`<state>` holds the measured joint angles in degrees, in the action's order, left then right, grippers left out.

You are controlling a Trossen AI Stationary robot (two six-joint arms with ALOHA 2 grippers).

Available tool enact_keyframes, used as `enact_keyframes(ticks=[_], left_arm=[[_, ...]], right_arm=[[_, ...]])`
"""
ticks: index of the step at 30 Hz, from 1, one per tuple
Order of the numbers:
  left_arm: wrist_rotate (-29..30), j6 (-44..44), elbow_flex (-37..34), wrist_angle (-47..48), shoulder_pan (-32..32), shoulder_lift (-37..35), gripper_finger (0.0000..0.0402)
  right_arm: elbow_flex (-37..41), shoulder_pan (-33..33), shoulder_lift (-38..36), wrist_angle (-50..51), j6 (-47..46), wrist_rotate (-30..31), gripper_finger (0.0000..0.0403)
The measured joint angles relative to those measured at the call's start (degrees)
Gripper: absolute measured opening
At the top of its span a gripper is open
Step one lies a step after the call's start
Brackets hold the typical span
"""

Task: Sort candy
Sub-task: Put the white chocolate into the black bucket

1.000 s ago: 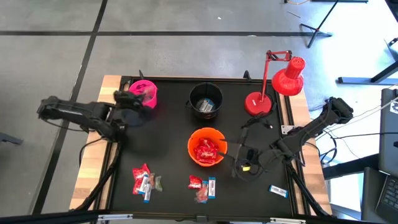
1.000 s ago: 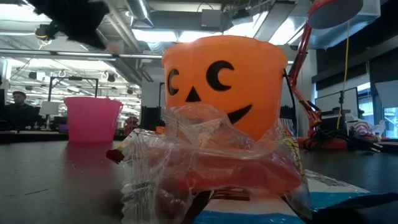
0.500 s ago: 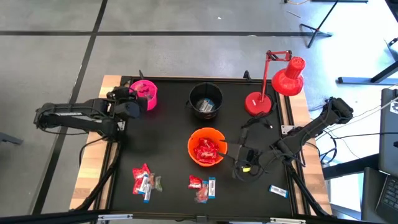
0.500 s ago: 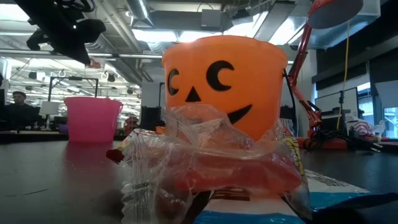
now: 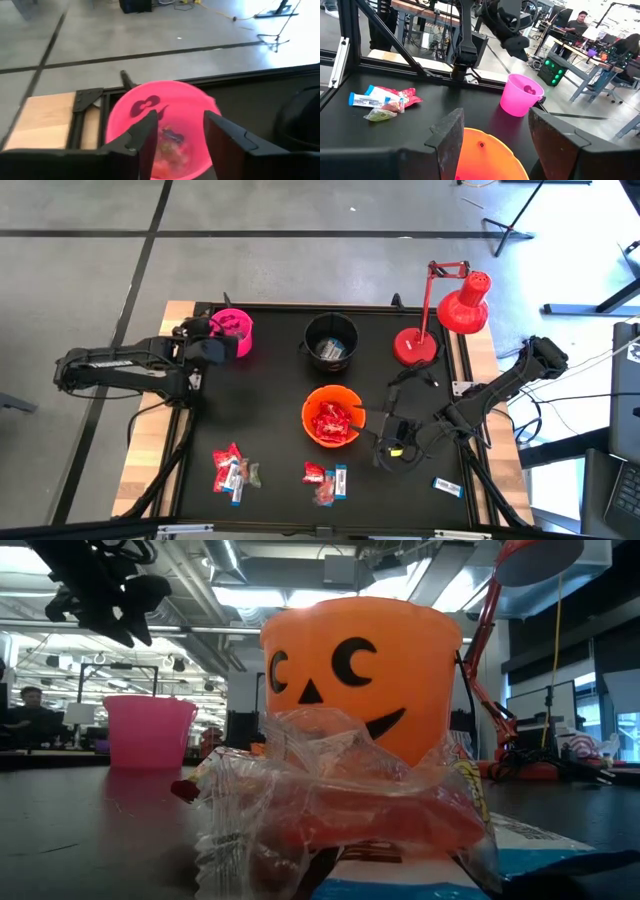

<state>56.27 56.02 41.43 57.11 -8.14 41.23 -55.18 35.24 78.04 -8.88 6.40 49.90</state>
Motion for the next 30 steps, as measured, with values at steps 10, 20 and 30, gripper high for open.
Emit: enact_keyframes(ticks=[10, 20, 30], left_arm=[[-24.6, -26.6, 0.0, -33.6, 6.6, -0.3, 0.0153], [-30.3, -38.7, 0.0, -55.7, 17.3, 5.2, 0.0153], [-31.0, -38.8, 0.0, -62.1, 21.7, 13.4, 0.0153]], right_arm=[[-2.8, 6.1, -1.2, 8.7, 2.8, -2.0, 0.022], [-19.7, 13.2, -1.0, 35.4, -15.3, -6.1, 0.022], [-19.2, 13.1, -0.9, 39.7, -22.9, -12.4, 0.022]])
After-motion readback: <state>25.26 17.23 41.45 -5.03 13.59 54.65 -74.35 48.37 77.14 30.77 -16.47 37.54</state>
